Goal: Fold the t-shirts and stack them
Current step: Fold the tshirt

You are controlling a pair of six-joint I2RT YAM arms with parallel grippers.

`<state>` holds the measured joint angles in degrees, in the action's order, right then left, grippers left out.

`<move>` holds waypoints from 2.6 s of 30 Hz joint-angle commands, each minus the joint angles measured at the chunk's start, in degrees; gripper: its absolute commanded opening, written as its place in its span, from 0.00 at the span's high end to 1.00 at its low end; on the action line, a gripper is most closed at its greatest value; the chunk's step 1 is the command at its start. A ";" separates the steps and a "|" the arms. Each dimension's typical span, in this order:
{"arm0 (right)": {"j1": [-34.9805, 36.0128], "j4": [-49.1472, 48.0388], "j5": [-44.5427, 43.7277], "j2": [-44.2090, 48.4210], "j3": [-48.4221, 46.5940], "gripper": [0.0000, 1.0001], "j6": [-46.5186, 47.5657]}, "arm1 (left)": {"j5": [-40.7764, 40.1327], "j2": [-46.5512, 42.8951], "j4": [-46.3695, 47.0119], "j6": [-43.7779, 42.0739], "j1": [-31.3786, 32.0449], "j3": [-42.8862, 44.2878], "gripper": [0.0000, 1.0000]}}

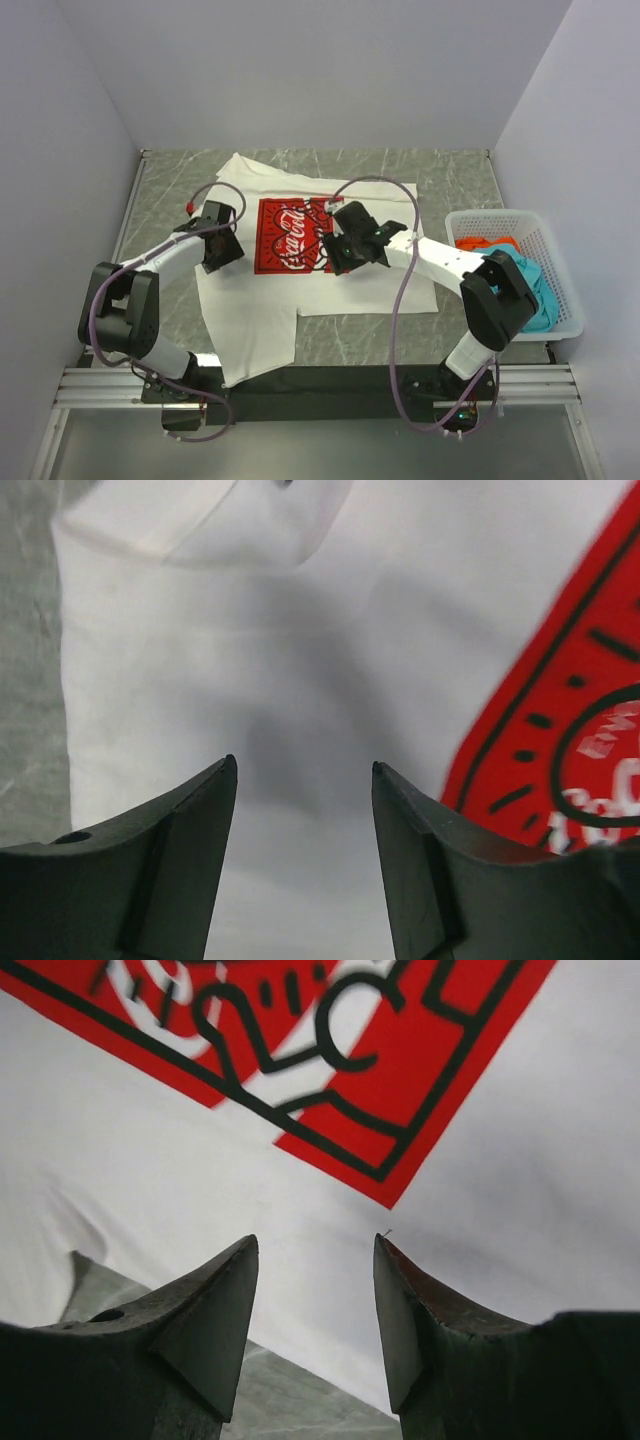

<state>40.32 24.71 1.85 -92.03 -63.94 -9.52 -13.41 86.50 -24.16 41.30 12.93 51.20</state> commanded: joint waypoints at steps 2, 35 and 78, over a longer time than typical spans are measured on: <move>-0.67 -1.85 -1.41 -2.19 3.64 0.43 -5.24 | 0.32 0.95 -0.71 4.05 0.08 -3.12 0.39; -7.34 6.33 2.65 17.33 9.73 0.41 -7.53 | -0.29 -20.51 -12.23 6.00 -0.45 -2.70 0.40; -13.68 -0.81 10.55 12.03 24.14 0.43 -15.54 | 9.90 -14.68 -6.33 10.12 -2.03 -18.95 0.48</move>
<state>26.20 18.37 11.79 -83.11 -40.47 -24.56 -7.90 74.85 -22.39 48.31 10.90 35.07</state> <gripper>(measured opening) 0.573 0.519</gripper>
